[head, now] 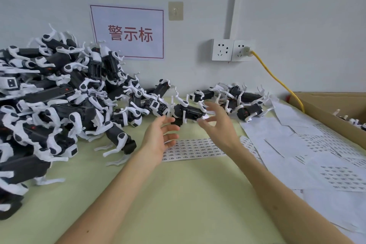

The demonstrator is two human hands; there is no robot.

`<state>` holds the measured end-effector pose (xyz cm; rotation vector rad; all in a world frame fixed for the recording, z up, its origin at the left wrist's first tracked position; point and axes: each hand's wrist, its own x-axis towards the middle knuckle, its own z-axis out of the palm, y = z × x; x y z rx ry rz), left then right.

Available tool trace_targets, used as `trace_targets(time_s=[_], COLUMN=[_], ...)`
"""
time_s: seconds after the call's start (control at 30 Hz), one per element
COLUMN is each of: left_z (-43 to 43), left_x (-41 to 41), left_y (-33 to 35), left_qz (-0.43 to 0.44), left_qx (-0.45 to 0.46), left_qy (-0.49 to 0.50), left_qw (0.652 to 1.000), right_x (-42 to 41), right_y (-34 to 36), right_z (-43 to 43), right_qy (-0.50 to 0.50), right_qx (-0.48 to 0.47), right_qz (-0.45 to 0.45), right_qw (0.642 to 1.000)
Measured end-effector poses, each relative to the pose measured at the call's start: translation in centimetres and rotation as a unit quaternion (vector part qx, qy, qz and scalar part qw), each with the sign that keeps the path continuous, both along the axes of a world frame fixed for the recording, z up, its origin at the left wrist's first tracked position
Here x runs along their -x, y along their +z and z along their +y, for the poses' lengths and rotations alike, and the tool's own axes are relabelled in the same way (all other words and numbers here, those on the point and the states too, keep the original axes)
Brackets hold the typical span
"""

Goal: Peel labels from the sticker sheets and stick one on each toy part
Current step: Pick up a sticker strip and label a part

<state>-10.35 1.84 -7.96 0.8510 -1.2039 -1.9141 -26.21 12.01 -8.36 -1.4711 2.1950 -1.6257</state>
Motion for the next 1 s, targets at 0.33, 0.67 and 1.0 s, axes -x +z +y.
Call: trace_targets(time_s=[0.33,0.67,1.0], left_z=[-0.5,-0.4,0.0], left_x=[-0.2,-0.2,0.0], left_y=[-0.3,0.0,0.2], left_qz=[-0.006,-0.004,0.036], left_qx=[-0.061,-0.067,-0.081], left_qy=[0.01,0.005,-0.033], left_qw=[0.998,0.998,0.996], right_x=[-1.0,1.1,1.3], right_y=[1.4,4.4,6.7], right_z=[-5.3,-8.6,-2.4], right_qy=[0.042,-0.068,0.061], right_qx=[-0.117,-0.092,0.252], right_qz=[0.049,0.04,-0.354], right_qw=[0.991,0.993,0.898])
